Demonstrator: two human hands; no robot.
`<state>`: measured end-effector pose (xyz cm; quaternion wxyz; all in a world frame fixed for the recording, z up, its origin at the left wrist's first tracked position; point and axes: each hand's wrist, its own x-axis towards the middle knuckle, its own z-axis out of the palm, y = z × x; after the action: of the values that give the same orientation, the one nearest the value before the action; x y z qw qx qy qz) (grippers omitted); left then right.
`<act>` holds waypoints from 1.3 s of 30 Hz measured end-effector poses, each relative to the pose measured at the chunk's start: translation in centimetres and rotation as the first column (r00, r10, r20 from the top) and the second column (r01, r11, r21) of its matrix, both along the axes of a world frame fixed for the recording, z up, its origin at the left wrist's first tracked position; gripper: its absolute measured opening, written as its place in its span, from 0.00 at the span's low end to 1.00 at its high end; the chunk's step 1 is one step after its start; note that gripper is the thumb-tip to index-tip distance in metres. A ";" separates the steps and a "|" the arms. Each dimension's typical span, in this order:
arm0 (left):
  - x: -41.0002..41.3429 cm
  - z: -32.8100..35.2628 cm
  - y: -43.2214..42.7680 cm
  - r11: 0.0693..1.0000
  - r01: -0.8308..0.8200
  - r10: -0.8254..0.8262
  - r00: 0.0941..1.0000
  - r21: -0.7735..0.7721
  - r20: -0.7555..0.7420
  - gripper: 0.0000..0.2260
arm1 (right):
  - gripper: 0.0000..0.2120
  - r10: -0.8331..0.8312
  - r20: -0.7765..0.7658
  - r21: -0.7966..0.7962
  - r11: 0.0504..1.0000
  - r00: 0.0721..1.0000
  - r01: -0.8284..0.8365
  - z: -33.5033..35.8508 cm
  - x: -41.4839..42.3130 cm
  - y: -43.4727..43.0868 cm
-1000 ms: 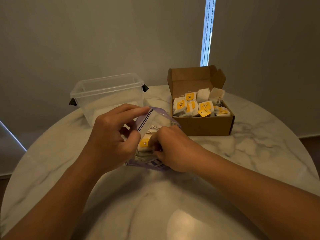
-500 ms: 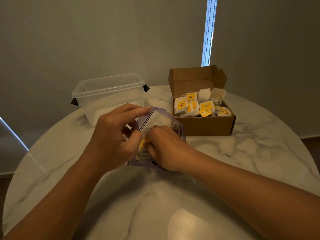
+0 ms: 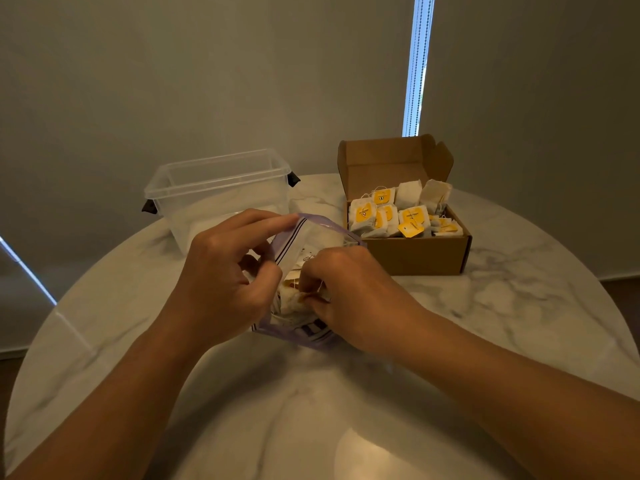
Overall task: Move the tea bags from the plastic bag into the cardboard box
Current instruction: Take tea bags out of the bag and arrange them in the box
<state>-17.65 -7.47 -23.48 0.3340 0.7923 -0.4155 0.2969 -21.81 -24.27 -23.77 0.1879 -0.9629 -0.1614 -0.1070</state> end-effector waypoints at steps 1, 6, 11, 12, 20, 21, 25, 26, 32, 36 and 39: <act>0.0 0.0 0.0 1.000 0.003 -0.003 1.000 -0.006 -0.001 0.21 | 0.10 0.014 0.035 0.010 1.000 0.999 -0.014 0.2 -0.3 -0.4; 0.1 0.0 0.0 1.000 -0.013 0.013 1.000 -0.014 0.002 0.19 | 0.08 0.164 0.015 0.135 0.977 0.986 -0.165 1.9 -1.3 -3.1; 0.2 0.1 0.2 1.000 -0.029 0.029 1.000 -0.008 -0.011 0.22 | 0.09 0.286 -0.047 0.402 0.882 0.957 -0.244 3.6 -1.3 -6.0; 0.1 0.1 0.2 1.000 -0.030 0.030 0.999 -0.006 -0.011 0.22 | 0.09 0.297 -0.035 0.446 0.859 0.954 -0.251 3.9 -1.3 -6.5; 0.1 -0.1 0.1 1.000 -0.005 0.004 1.000 -0.014 -0.022 0.21 | 0.11 0.194 0.162 0.670 0.698 0.968 -0.252 6.4 -0.4 -11.0; 0.1 -0.1 0.1 1.000 -0.005 0.005 1.000 -0.013 -0.018 0.21 | 0.12 0.155 0.184 0.669 0.704 0.971 -0.239 6.9 -0.1 -11.6; 0.3 -0.1 0.2 1.000 0.008 -0.008 1.000 -0.012 -0.016 0.22 | 0.11 -0.011 0.204 0.607 0.786 0.979 -0.118 8.1 2.0 -13.7; 0.3 -0.1 0.2 1.000 0.011 -0.011 1.000 -0.008 -0.013 0.22 | 0.11 -0.051 0.201 0.595 0.800 0.978 -0.081 8.2 2.8 -14.1; 0.3 0.0 0.2 0.999 0.032 -0.032 0.999 -0.007 -0.002 0.21 | 0.10 -0.208 0.125 0.410 0.901 0.970 0.140 7.5 6.8 -15.6; 0.4 -0.1 0.4 0.999 0.033 -0.033 0.999 -0.011 0.009 0.21 | 0.09 -0.232 0.014 0.245 0.944 0.973 0.221 7.4 7.7 -17.8; 0.5 -0.1 0.4 1.000 0.026 -0.026 1.000 -0.011 0.009 0.21 | 0.09 -0.190 -0.155 0.209 0.953 0.969 0.221 7.7 7.2 -19.3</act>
<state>-17.13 -7.07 -23.56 0.3404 0.7837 -0.4256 0.2981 -14.62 -43.60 -16.11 0.2937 -0.9520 -0.0341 -0.0788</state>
